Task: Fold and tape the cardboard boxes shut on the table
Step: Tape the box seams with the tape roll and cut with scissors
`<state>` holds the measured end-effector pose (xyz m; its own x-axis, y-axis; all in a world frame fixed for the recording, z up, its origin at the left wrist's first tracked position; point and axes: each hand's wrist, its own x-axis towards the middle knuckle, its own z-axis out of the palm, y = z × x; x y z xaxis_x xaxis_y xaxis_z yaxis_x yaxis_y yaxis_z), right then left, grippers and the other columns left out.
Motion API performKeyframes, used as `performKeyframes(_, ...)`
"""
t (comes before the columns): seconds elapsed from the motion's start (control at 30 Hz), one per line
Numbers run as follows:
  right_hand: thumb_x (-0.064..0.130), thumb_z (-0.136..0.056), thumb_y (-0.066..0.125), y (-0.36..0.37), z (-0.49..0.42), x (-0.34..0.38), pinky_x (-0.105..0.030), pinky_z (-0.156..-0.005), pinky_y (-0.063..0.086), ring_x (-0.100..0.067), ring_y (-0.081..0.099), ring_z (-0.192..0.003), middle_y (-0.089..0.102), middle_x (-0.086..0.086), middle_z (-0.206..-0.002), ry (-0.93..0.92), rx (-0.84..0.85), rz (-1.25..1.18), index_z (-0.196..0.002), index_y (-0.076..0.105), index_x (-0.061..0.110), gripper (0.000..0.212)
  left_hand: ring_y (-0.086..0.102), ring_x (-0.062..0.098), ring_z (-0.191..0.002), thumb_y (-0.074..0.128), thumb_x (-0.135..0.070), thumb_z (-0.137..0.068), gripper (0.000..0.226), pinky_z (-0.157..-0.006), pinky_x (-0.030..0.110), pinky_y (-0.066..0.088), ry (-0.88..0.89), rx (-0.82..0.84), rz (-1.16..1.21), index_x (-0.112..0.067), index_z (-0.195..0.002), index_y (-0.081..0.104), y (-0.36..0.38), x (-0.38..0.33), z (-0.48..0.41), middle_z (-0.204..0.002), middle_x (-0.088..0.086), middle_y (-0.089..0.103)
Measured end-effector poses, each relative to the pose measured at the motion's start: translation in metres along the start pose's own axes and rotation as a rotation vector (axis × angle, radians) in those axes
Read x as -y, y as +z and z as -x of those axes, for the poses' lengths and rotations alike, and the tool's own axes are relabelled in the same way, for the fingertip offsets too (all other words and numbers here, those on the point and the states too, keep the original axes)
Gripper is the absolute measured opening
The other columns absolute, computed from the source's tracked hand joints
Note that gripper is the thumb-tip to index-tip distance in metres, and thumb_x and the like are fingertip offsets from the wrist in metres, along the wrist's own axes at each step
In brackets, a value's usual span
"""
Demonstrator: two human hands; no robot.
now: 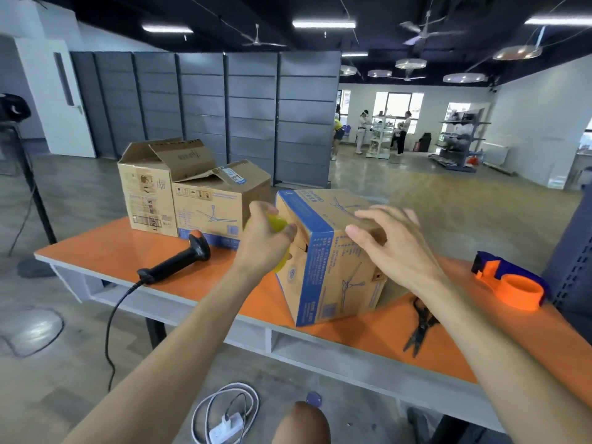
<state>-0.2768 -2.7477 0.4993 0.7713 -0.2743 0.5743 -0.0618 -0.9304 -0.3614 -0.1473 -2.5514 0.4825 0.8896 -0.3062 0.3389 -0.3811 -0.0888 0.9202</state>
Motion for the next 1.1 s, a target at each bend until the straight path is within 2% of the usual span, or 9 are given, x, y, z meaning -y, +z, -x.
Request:
performKeyframes(0.13, 0.073, -0.09, 0.027, -0.002, 0.001, -0.001, -0.041, -0.109, 0.034, -0.016, 0.037, -0.129, 0.056, 0.009, -0.137, 0.018, -0.011, -0.002, -0.127, 0.062, 0.033, 0.064, 0.067, 0.039, -0.099, 0.072, -0.015, -0.09, 0.044, -0.081, 0.058, 0.057, -0.039, 0.064, -0.06, -0.014, -0.116, 0.037, 0.009, 0.015, -0.004, -0.108, 0.021, 0.065)
performKeyframes(0.2, 0.067, -0.095, 0.028, -0.002, -0.003, 0.002, -0.047, -0.107, 0.035, -0.023, 0.043, -0.122, 0.059, 0.006, -0.133, 0.047, -0.023, 0.057, -0.118, 0.061, 0.032, 0.054, 0.066, 0.039, -0.095, 0.073, -0.015, -0.089, 0.044, -0.08, 0.054, 0.057, -0.062, 0.102, -0.047, -0.016, -0.114, 0.036, 0.015, 0.022, -0.005, -0.106, 0.016, 0.064)
performKeyframes(0.37, 0.038, -0.097, 0.038, 0.0, -0.016, 0.007, -0.043, -0.106, 0.032, -0.026, 0.046, -0.119, 0.06, -0.003, -0.128, 0.094, -0.022, 0.072, -0.114, 0.06, 0.025, 0.031, 0.061, 0.024, -0.105, 0.071, -0.016, -0.09, 0.039, -0.086, 0.041, 0.054, -0.086, 0.151, 0.029, -0.024, -0.11, 0.039, 0.034, 0.038, -0.009, -0.111, 0.003, 0.06)
performKeyframes(0.43, 0.027, -0.097, 0.041, 0.002, -0.018, 0.008, -0.041, -0.108, 0.033, -0.023, 0.044, -0.121, 0.059, -0.002, -0.132, 0.085, -0.001, 0.07, -0.118, 0.059, 0.024, 0.028, 0.062, 0.019, -0.1, 0.069, -0.014, -0.091, 0.037, -0.082, 0.037, 0.055, -0.109, 0.153, 0.067, -0.027, -0.109, 0.041, 0.038, 0.044, -0.013, -0.109, -0.001, 0.059)
performKeyframes(0.53, 0.019, -0.098, 0.038, 0.003, -0.018, 0.014, -0.04, -0.108, 0.033, -0.021, 0.044, -0.122, 0.059, 0.005, -0.136, 0.052, 0.007, 0.058, -0.122, 0.059, 0.031, 0.035, 0.068, 0.002, -0.07, 0.067, -0.004, -0.092, 0.039, -0.055, 0.022, 0.054, -0.157, 0.181, 0.184, -0.013, -0.121, 0.043, 0.041, 0.049, -0.016, -0.111, 0.005, 0.061)
performKeyframes(0.63, 0.046, -0.102, 0.03, 0.005, -0.016, 0.027, -0.04, -0.109, 0.034, -0.018, 0.045, -0.128, 0.056, 0.016, -0.141, -0.081, 0.085, 0.116, -0.132, 0.057, 0.044, 0.041, 0.061, -0.008, -0.053, 0.067, -0.001, -0.091, 0.041, -0.047, 0.013, 0.048, -0.187, 0.191, 0.197, -0.008, -0.124, 0.043, 0.044, 0.053, -0.018, -0.104, 0.005, 0.06)
performKeyframes(0.7, 0.069, -0.096, 0.016, 0.007, -0.015, 0.036, -0.043, -0.114, 0.031, -0.015, 0.043, -0.135, 0.051, 0.017, -0.148, -0.15, 0.157, 0.184, -0.14, 0.051, 0.05, 0.059, 0.06, -0.008, -0.051, 0.068, -0.003, -0.092, 0.041, -0.045, 0.013, 0.047, -0.187, 0.181, 0.213, -0.007, -0.124, 0.043, 0.043, 0.055, -0.018, -0.1, 0.005, 0.06)
performKeyframes(0.77, 0.08, -0.089, 0.006, 0.009, -0.014, 0.039, -0.045, -0.118, 0.029, -0.018, 0.042, -0.14, 0.046, 0.013, -0.154, -0.164, 0.184, 0.256, -0.145, 0.044, 0.053, 0.073, 0.061, -0.008, -0.05, 0.069, -0.004, -0.092, 0.041, -0.044, 0.012, 0.046, -0.189, 0.173, 0.239, -0.007, -0.124, 0.042, 0.04, 0.057, -0.017, -0.097, 0.003, 0.06)
performKeyframes(1.1, 0.085, -0.086, 0.005, 0.007, -0.015, 0.044, -0.048, -0.117, 0.031, -0.016, 0.037, -0.145, 0.042, 0.016, -0.156, -0.157, 0.211, 0.275, -0.148, 0.04, 0.051, 0.079, 0.07, 0.024, -0.076, 0.077, -0.007, -0.088, 0.046, -0.057, 0.036, 0.059, -0.216, 0.108, 0.408, -0.015, -0.12, 0.045, 0.025, 0.064, -0.007, -0.114, 0.017, 0.065)
